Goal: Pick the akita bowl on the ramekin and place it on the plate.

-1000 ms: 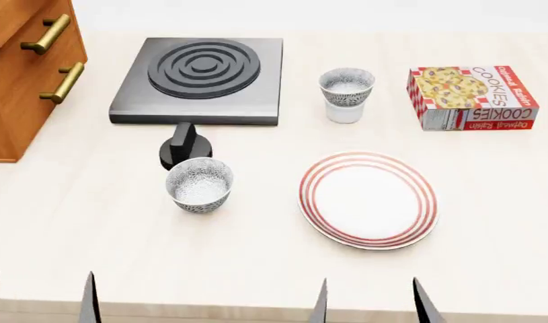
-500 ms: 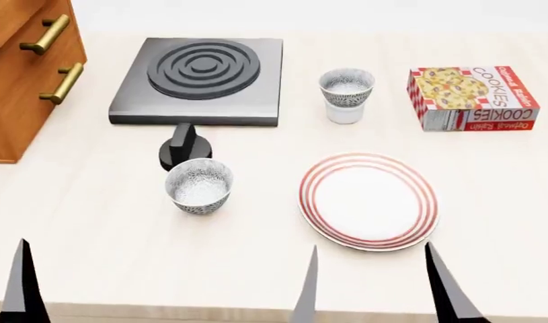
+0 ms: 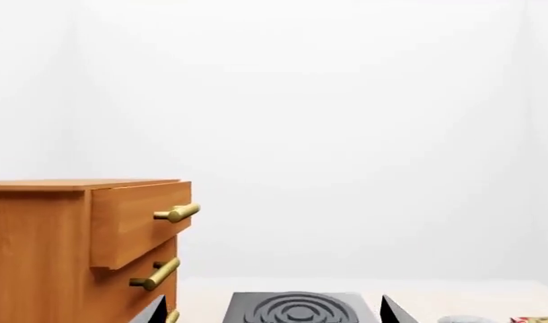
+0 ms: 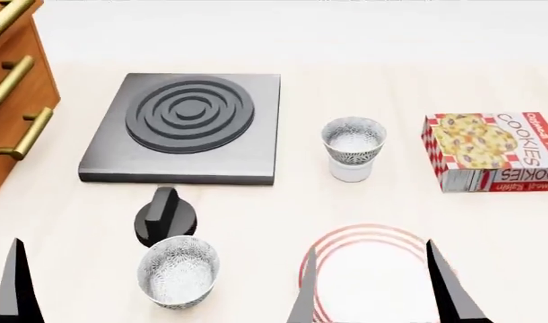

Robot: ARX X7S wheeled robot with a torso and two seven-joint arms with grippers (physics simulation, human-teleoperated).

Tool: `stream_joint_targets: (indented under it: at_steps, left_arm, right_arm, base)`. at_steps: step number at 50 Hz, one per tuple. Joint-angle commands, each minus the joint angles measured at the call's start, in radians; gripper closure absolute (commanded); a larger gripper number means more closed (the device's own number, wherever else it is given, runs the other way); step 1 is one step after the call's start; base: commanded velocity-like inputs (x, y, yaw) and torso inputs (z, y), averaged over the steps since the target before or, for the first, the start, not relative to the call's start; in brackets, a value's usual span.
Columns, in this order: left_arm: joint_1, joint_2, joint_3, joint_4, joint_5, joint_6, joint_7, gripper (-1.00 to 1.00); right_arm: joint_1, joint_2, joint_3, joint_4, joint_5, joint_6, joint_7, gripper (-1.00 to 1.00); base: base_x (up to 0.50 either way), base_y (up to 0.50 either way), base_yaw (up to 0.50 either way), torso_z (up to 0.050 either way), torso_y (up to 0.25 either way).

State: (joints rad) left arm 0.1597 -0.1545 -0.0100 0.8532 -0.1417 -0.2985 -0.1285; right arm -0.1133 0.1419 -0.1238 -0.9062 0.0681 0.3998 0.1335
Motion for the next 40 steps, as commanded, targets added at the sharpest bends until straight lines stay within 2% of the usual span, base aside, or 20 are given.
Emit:
stream_joint_targets:
  at_steps: [1, 2, 4, 6, 17, 18, 19, 21, 22, 23, 25, 26, 28, 31, 32, 40]
  left_arm:
    - [0.008, -0.011, 0.013, 0.008, 0.002, 0.009, -0.013, -1.0]
    - [0.01, -0.012, 0.014, 0.009, 0.001, 0.009, -0.013, -1.0]
    - [0.009, -0.013, 0.015, 0.009, 0.0, 0.007, -0.016, -1.0]
    - [0.011, -0.016, 0.015, 0.012, -0.001, 0.004, -0.019, -1.0]
    - [0.006, -0.031, 0.031, 0.023, 0.003, -0.034, -0.032, -1.0]
    - [0.004, -0.032, 0.032, 0.025, 0.001, -0.043, -0.034, -1.0]
    - [0.005, -0.031, 0.028, 0.025, -0.017, -0.041, -0.028, -1.0]
    - [-0.001, -0.036, 0.036, 0.026, 0.0, -0.058, -0.037, -1.0]
    - [-0.002, -0.037, 0.037, 0.025, 0.002, -0.061, -0.039, -1.0]
    - [-0.002, -0.037, 0.036, 0.024, 0.001, -0.059, -0.041, -1.0]
    - [0.0, -0.039, 0.037, 0.024, 0.0, -0.056, -0.042, -1.0]
    - [-0.001, -0.039, 0.036, 0.024, -0.002, -0.057, -0.042, -1.0]
    - [0.0, -0.042, 0.037, 0.026, -0.003, -0.057, -0.043, -1.0]
    - [-0.001, -0.044, 0.036, 0.024, -0.007, -0.056, -0.044, -1.0]
    - [0.0, -0.045, 0.036, 0.025, -0.009, -0.055, -0.045, -1.0]
    - [-0.002, -0.05, 0.038, 0.026, -0.017, -0.056, -0.05, -1.0]
  right_arm:
    - [0.003, 0.015, -0.007, -0.01, 0.01, 0.01, 0.016, -1.0]
    - [-0.005, 0.017, -0.008, 0.004, 0.007, -0.012, 0.017, -1.0]
    - [0.015, 0.019, -0.006, -0.034, 0.017, 0.045, 0.022, -1.0]
    - [-0.01, 0.022, -0.011, 0.005, 0.011, -0.018, 0.023, -1.0]
    - [-0.012, 0.033, -0.023, 0.011, 0.02, -0.032, 0.026, -1.0]
    - [0.016, 0.034, -0.02, -0.031, 0.032, 0.035, 0.031, -1.0]
    - [-0.014, 0.029, -0.011, 0.008, 0.037, -0.05, 0.03, -1.0]
    - [-0.027, 0.032, -0.011, 0.018, 0.023, -0.088, 0.034, -1.0]
    - [-0.03, 0.033, -0.011, 0.02, 0.022, -0.096, 0.036, -1.0]
    - [0.0, 0.034, -0.007, -0.024, 0.035, -0.018, 0.041, -1.0]
    - [-0.02, 0.038, -0.02, 0.007, 0.019, -0.069, 0.039, -1.0]
    - [0.002, 0.038, -0.02, -0.024, 0.026, -0.015, 0.042, -1.0]
    - [-0.024, 0.041, -0.027, 0.023, 0.013, -0.087, 0.041, -1.0]
    - [-0.023, 0.043, -0.026, 0.023, 0.018, -0.084, 0.044, -1.0]
    - [-0.005, 0.043, -0.023, -0.008, 0.026, -0.036, 0.047, -1.0]
    - [-0.02, 0.05, -0.028, 0.023, 0.023, -0.08, 0.052, -1.0]
  base:
    - [0.5, 0.0, 0.0, 0.0, 0.0]
    - [0.5, 0.0, 0.0, 0.0, 0.0]
    - [0.5, 0.0, 0.0, 0.0, 0.0]
    - [0.5, 0.0, 0.0, 0.0, 0.0]
    - [0.5, 0.0, 0.0, 0.0, 0.001]
    - [0.5, 0.0, 0.0, 0.0, 0.0]
    - [0.5, 0.0, 0.0, 0.019, 0.0]
    - [0.5, 0.0, 0.0, 0.05, 0.0]
    - [0.0, 0.0, 0.0, 0.05, 0.0]
    - [0.0, 0.0, 0.0, 0.05, 0.0]
    - [0.0, 0.0, 0.0, 0.05, 0.0]
    - [0.0, 0.0, 0.0, 0.05, 0.0]
    - [0.0, 0.0, 0.0, 0.05, 0.0]
    - [0.0, 0.0, 0.0, 0.05, 0.0]
    - [0.0, 0.0, 0.0, 0.05, 0.0]
    - [0.0, 0.0, 0.0, 0.05, 0.0]
